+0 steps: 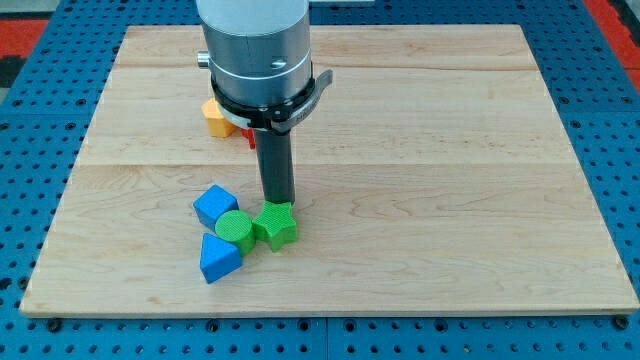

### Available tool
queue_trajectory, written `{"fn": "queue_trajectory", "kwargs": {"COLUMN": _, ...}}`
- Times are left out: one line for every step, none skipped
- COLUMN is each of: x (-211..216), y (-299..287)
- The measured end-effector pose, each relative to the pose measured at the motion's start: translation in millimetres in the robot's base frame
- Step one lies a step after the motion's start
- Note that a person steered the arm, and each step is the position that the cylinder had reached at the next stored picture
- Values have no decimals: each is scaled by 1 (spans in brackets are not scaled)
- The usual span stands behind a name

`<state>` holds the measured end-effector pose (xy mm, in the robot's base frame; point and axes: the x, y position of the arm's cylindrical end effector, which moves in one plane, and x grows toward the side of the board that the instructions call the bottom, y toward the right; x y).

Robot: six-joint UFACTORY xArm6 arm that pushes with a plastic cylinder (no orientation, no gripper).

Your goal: Move yellow hexagon along with yellow heart above red circle

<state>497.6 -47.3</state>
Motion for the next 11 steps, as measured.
{"fn": "queue_trajectory", "kwargs": {"x": 0, "y": 0}}
{"fn": "queue_trajectory", "kwargs": {"x": 0, "y": 5}}
{"fn": "queue_trajectory", "kwargs": {"x": -7, "y": 4}}
{"fn": "queue_trajectory", "kwargs": {"x": -26, "y": -1}}
{"fn": "queue_trajectory", "kwargs": {"x": -45, "y": -30}}
{"fn": "queue_trajectory", "kwargs": {"x": -66, "y": -51}}
{"fn": "queue_trajectory", "kwargs": {"x": -88, "y": -75}}
{"fn": "queue_trajectory", "kwargs": {"x": -84, "y": -97}}
{"fn": "queue_trajectory", "kwargs": {"x": -136, "y": -89}}
{"fn": "queue_trajectory", "kwargs": {"x": -182, "y": -77}}
{"fn": "queue_trajectory", "kwargs": {"x": -184, "y": -43}}
